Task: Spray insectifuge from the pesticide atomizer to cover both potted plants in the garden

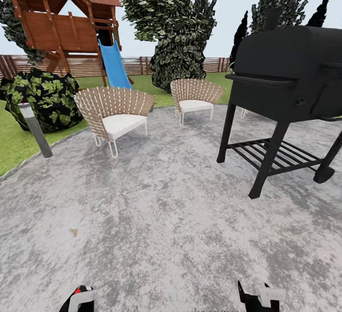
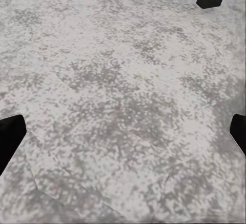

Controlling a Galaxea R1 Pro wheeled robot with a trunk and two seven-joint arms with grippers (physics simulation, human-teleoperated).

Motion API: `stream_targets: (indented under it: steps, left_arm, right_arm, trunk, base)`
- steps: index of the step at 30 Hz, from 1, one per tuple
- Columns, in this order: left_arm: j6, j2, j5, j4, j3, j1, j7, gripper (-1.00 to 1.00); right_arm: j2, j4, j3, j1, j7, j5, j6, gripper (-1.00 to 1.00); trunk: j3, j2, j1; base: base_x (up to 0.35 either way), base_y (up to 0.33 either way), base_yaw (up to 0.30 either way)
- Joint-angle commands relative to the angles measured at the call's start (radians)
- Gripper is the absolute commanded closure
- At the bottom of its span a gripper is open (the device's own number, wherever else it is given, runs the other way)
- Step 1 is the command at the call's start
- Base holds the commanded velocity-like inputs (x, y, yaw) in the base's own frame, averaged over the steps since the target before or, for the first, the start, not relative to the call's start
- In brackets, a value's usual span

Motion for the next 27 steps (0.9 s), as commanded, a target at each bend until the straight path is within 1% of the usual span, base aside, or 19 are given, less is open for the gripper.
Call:
stream_targets:
  steps: [1,27]
  left_arm:
    - [-0.003,0.001,0.002,0.001,0.0,0.0,0.001,1.0]
    - [-0.002,0.001,0.006,0.007,0.003,0.0,0.002,1.0]
  right_arm:
    - [0.0,0.001,-0.001,-0.001,-0.001,0.0,-0.003,-1.0]
    - [0.0,0.002,-0.001,-0.001,-0.001,0.0,-0.003,-1.0]
  trunk:
    - [-0.001,0.0,0.0]
    - [-0.001,0.0,0.0]
  base:
    - [0.0,0.0,-0.3]
    - [0.0,0.0,-0.3]
